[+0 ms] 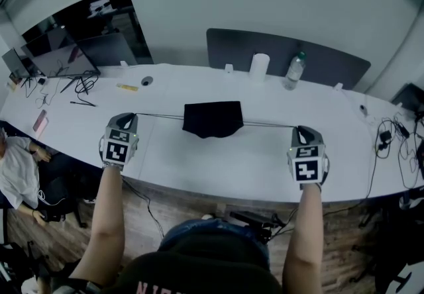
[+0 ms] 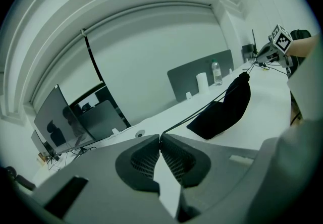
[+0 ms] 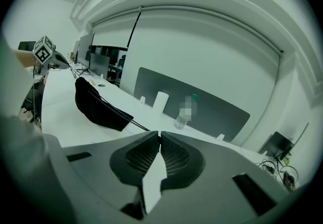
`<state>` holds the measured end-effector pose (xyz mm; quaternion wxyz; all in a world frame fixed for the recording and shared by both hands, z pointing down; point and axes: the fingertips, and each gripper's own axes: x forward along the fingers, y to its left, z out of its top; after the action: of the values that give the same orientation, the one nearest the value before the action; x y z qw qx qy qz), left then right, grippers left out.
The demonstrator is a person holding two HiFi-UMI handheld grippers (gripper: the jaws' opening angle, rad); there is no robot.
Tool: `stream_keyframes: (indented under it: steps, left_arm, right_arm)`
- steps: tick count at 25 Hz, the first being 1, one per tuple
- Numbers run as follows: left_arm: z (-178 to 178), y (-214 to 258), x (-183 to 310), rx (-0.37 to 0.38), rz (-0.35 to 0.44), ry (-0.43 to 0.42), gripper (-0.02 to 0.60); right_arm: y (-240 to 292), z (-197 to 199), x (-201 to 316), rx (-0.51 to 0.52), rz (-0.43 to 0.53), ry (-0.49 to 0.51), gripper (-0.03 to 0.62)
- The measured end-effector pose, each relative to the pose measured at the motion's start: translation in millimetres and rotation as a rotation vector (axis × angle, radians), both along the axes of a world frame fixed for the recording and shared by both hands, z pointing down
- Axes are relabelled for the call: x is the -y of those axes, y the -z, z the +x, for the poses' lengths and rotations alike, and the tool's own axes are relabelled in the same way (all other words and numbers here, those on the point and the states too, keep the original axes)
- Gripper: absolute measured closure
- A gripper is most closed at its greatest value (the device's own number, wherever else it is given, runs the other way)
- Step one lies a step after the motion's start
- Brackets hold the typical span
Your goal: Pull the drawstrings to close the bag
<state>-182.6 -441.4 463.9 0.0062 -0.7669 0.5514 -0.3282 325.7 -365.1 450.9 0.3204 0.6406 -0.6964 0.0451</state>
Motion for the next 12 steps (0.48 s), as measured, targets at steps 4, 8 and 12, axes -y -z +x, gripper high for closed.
stream_keyframes:
  steps: [4,8,12]
  left_arm:
    - [-2.8,-0.9,1.4,-0.003,-0.001,0.008,0.566]
    - [-7.8,-0.8,3.6,-0.011,0.003,0.018,0.566]
    - [-14.2,0.1,5.3,-0.018,0.007,0.026,0.566]
  right_arm:
    - [-0.6,1.9,-0.6,-0.003,-0.001,-0.004,0.586]
    - [-1.3,3.7,0.6,-0.002,-0.001,-0.009,0.585]
    - [0.1,2.6,1.9,0.001,0.006,-0.016,0.586]
